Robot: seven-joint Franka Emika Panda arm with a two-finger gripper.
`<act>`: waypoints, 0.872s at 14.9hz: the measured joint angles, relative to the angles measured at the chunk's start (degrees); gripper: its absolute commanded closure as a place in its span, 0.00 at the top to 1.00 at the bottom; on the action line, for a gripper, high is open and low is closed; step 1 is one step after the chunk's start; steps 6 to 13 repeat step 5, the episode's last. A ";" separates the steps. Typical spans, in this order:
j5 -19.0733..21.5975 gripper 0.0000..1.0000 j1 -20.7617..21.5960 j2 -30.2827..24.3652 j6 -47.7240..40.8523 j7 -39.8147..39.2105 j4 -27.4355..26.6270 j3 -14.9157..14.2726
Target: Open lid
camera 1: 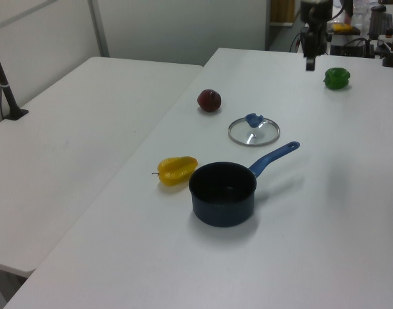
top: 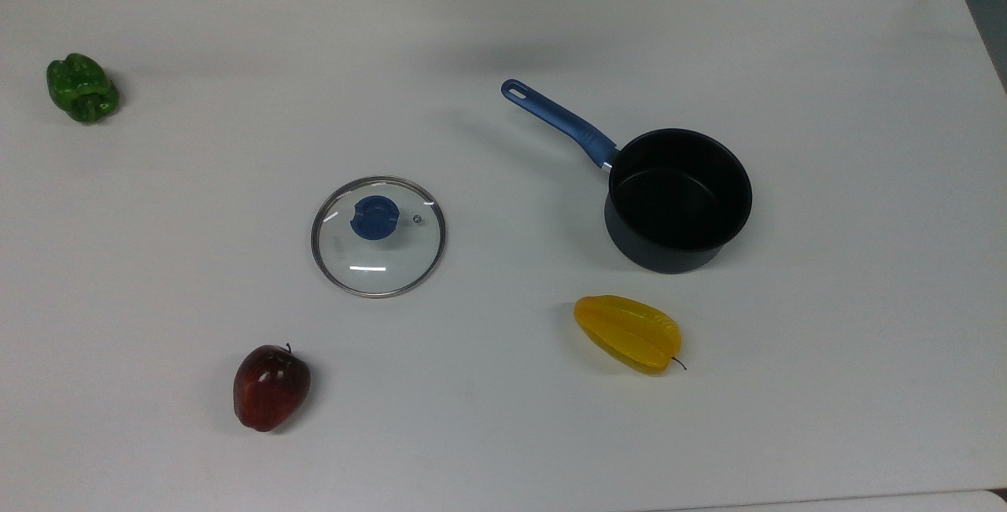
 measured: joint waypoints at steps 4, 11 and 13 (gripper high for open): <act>0.21 1.00 -0.68 -1.16 -1.48 -1.78 1.60 -2.28; 0.21 1.00 -1.06 -1.15 -1.48 -1.90 1.80 -2.48; 0.21 1.00 -1.06 -1.15 -1.48 -1.90 1.80 -2.48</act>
